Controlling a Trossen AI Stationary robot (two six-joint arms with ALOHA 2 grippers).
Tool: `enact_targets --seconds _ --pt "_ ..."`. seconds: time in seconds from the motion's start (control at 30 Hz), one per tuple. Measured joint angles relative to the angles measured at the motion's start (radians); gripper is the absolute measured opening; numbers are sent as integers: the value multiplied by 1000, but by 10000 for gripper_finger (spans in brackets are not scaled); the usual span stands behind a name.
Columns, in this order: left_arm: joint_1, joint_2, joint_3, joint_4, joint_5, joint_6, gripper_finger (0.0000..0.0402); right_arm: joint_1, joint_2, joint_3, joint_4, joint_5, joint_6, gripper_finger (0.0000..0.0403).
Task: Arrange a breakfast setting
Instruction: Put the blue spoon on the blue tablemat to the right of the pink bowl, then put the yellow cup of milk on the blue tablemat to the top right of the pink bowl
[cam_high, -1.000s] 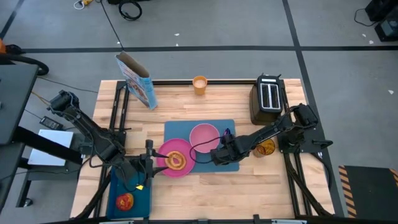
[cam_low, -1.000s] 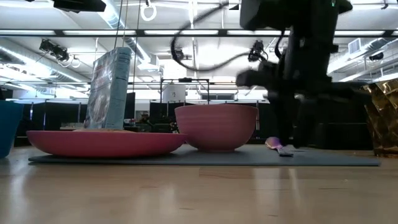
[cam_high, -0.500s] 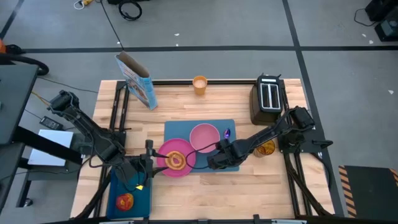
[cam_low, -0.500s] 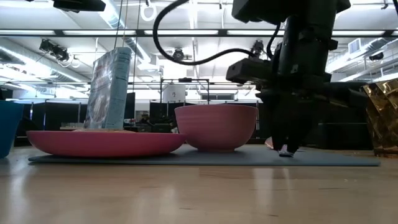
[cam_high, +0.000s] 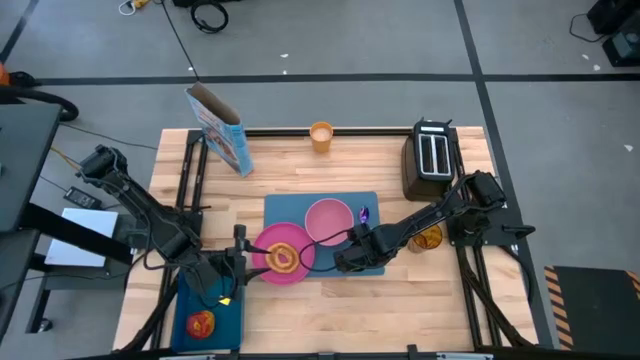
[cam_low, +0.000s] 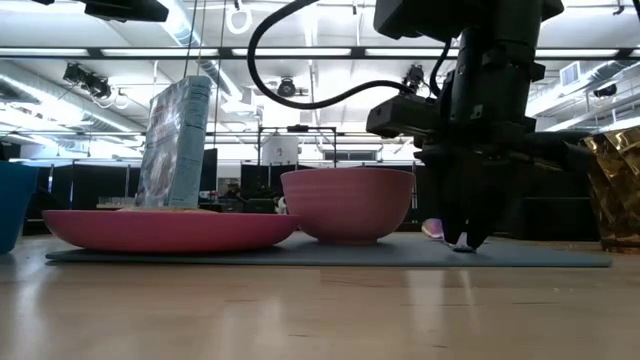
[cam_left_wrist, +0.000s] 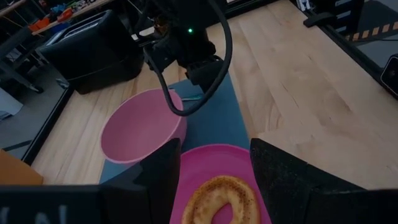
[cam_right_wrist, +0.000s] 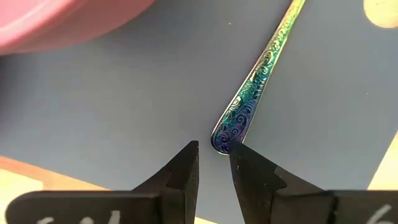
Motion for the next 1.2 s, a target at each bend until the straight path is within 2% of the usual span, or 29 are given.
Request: enact_targets --seconds 1.0,1.2 --pt "0 0 0 -2 0 3 201 1 -25 13 -36 -18 20 99" --pt "-2 0 0 -6 0 0 201 4 -25 72 -126 -18 3 99"
